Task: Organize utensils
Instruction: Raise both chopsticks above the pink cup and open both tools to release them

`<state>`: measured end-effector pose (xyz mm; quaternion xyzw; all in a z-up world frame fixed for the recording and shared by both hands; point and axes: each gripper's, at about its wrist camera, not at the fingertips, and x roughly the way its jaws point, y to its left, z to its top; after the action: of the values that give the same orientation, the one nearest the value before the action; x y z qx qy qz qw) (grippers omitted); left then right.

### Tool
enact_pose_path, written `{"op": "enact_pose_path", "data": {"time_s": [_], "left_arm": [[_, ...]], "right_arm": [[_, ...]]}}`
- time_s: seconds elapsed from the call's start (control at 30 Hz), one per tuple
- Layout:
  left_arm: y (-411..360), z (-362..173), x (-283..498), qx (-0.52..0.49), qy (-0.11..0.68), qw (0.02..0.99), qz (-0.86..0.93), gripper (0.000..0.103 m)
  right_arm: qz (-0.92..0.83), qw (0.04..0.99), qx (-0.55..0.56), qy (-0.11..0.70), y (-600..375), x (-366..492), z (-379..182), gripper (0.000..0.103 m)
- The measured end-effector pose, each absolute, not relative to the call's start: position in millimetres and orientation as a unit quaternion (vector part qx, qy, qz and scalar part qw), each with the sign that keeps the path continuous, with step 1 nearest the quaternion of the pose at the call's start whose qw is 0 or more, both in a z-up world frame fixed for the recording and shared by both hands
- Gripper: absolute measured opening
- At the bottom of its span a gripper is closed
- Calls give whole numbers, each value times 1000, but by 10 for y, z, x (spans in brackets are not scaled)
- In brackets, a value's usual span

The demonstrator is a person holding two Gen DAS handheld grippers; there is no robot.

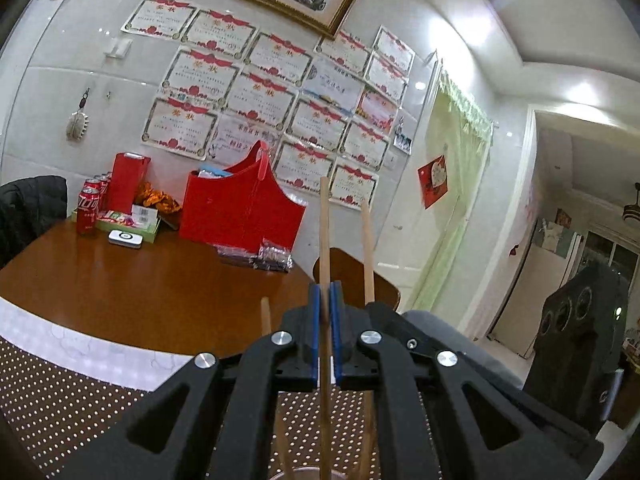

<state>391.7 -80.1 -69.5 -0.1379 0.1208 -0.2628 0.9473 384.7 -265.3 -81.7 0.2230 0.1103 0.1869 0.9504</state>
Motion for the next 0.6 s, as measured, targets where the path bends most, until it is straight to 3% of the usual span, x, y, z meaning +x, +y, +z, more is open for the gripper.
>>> {"op": "enact_pose_path", "data": {"time_s": [0.13, 0.2, 0.27, 0.33, 0.37, 0.4, 0.6], "left_arm": [[-796, -793, 3900, -127, 134, 950, -250, 6], [-773, -794, 3870, -121, 140, 952, -243, 20], [-711, -773, 3808, -119, 139, 956, -228, 50], [-620, -732, 3731, -123, 133, 959, -217, 62], [-576, -711, 3695, -124, 130, 961, -212, 71], [-523, -679, 3645, -124, 128, 963, -204, 75], [-333, -481, 3368, -100, 125, 974, -163, 83]], "right_arm": [[191, 949, 216, 128, -2611, 3867, -893, 6], [190, 948, 217, 134, -2615, 3836, -901, 7], [185, 948, 219, 135, -2642, 3775, -889, 12], [175, 950, 225, 130, -2702, 3694, -852, 41], [166, 951, 231, 123, -2752, 3632, -825, 68], [165, 951, 236, 113, -2794, 3571, -797, 79], [149, 960, 220, 87, -2870, 3246, -565, 97]]}}
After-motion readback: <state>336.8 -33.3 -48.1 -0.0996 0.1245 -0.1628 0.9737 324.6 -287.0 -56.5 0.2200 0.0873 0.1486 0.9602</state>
